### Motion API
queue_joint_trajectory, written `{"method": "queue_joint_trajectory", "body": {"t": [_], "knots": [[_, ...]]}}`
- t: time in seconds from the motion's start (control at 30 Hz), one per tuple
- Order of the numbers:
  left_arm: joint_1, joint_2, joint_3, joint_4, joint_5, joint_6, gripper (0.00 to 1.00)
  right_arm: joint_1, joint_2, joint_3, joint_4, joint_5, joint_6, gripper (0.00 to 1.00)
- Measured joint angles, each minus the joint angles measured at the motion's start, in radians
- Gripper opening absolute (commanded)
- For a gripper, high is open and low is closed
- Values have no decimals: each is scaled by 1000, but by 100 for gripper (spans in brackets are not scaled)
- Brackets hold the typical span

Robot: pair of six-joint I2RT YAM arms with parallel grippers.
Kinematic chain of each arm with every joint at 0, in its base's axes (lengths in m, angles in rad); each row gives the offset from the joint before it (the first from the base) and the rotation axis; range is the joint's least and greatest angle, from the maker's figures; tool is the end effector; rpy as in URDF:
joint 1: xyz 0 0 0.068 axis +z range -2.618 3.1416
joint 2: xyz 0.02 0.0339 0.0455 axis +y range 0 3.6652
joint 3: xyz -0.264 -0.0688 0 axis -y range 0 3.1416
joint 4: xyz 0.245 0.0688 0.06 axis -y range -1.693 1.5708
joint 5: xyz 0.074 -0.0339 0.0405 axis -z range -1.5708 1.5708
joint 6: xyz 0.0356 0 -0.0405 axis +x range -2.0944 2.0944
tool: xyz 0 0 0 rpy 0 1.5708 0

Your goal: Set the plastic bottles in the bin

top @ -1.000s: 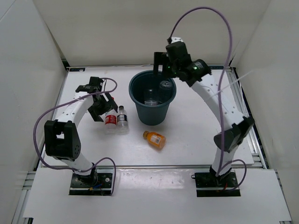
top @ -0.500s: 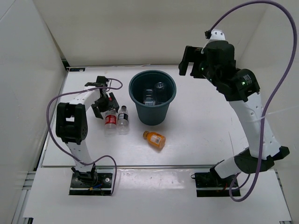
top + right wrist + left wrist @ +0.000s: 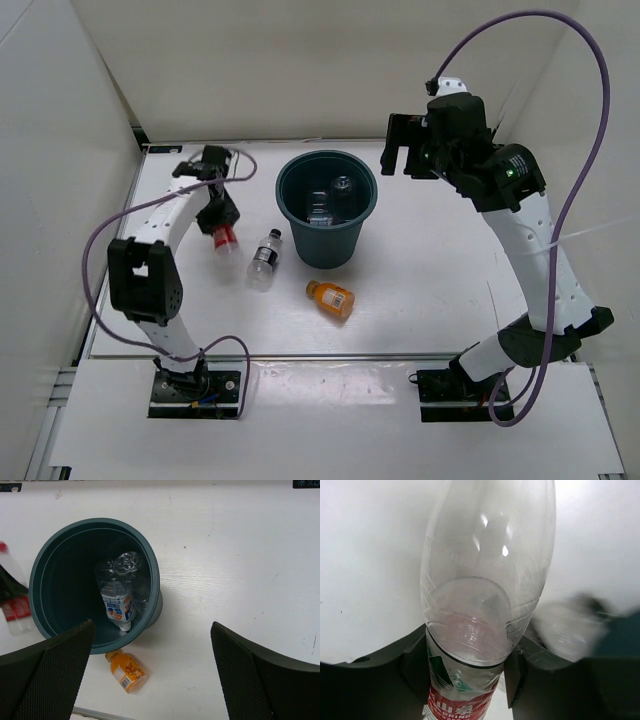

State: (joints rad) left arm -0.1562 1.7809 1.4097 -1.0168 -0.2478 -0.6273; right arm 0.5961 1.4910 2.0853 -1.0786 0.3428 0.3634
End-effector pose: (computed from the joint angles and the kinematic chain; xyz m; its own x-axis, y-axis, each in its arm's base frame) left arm 0.3420 -0.0450 0.2320 -0.8491 -0.4423 -0.2887 -0.4837 0.8707 0.0886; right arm 0.2248 0.1380 0.5135 -0.4606 0.0921 -0.8828 -0.1272 0.9775 0.1683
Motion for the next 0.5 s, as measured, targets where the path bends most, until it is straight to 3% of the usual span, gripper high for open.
{"method": "queue_joint_trajectory", "body": {"t": [0.27, 0.4, 0.5], "knots": [[-105, -163, 561, -30, -77, -106, 56, -1, 0, 0, -33, -7, 26, 100], [-150, -200, 654, 54, -31, -84, 58, -8, 0, -3, -43, -9, 44, 100], [-256, -126, 737, 86, -19, -43, 62, -19, -4, -19, -44, -10, 50, 100]]}}
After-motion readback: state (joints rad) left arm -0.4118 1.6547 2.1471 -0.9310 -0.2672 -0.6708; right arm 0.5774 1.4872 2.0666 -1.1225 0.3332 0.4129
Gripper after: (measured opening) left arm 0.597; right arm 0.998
